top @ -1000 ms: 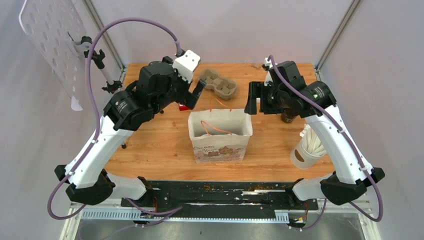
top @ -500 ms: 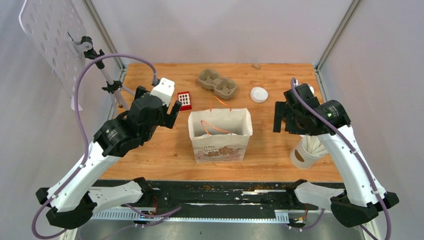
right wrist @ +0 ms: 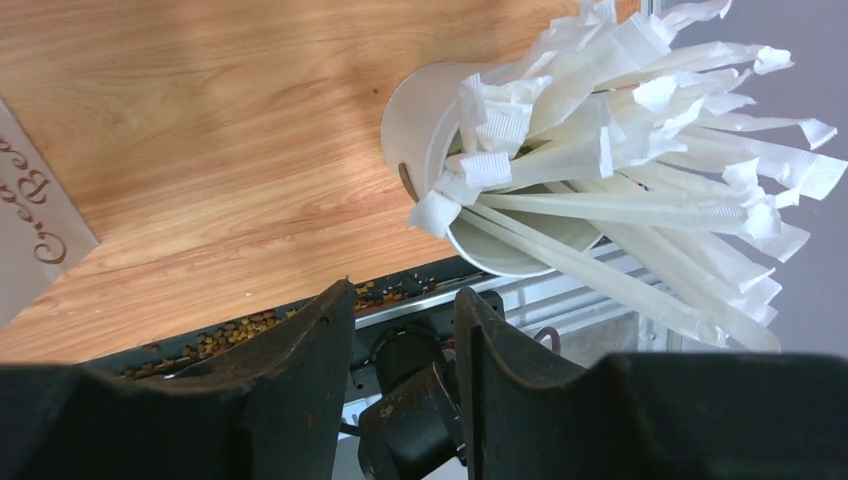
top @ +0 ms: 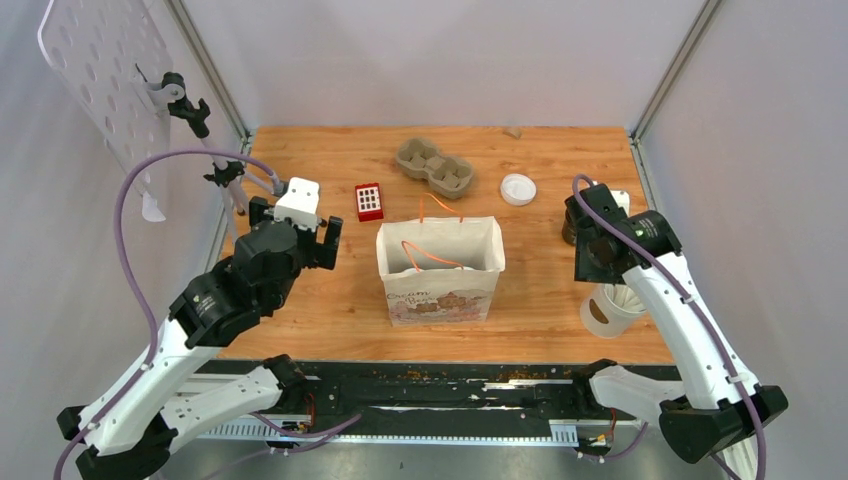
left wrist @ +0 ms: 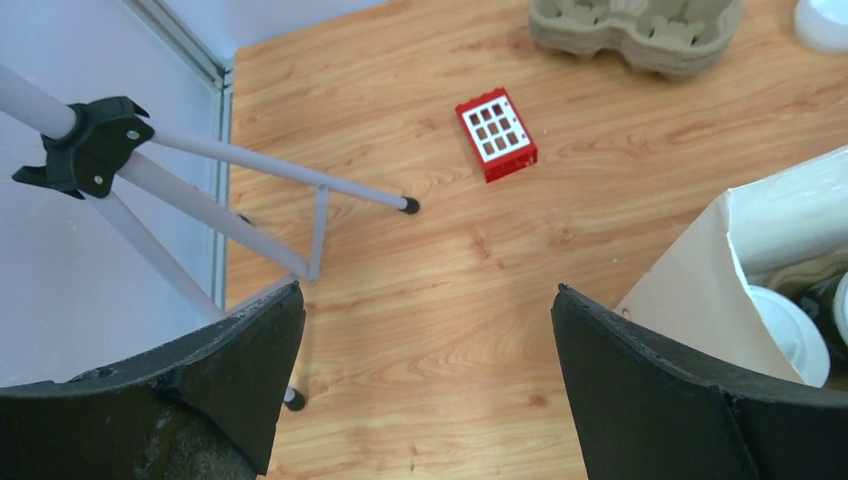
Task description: Pack the takeout coffee
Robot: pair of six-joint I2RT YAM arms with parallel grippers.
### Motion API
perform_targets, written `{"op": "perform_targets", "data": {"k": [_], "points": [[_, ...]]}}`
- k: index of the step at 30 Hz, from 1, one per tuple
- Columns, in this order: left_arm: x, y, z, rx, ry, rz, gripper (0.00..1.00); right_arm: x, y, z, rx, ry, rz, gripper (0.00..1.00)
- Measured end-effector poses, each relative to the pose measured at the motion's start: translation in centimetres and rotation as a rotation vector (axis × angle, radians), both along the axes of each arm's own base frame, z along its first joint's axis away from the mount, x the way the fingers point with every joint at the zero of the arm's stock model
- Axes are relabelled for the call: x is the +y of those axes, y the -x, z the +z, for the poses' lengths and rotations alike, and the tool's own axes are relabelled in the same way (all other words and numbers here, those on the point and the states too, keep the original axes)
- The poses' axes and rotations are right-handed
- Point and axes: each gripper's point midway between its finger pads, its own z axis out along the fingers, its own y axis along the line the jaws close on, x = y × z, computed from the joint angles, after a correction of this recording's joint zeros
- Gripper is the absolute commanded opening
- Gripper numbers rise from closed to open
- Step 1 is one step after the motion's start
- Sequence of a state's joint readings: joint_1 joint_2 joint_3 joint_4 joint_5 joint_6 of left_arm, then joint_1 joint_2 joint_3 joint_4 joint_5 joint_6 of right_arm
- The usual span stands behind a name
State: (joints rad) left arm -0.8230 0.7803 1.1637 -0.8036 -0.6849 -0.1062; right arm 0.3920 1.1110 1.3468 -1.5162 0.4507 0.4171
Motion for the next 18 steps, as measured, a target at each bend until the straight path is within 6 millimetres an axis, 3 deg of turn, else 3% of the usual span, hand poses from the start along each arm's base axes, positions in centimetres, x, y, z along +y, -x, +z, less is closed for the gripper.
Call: {"op": "perform_targets", "data": {"k": [7, 14, 18], "points": [[-0.3, -0.1, 1.7, -0.064, 0.043, -0.027, 1.0, -0.9, -1.1, -2.4, 0.0, 0.026, -0.007, 0.36], [-0.9, -0.3, 2.1, -0.087, 0.045, -0.054, 1.0, -1.7, -2.3, -2.2, -0.046, 0.052, -0.045, 0.34], [-1.2, -0.4, 1.7, -0.087, 0.034, -0.075, 1.0, -2.0, -2.7, -2.2, -0.064, 0.064, -0.051, 0.28]]}}
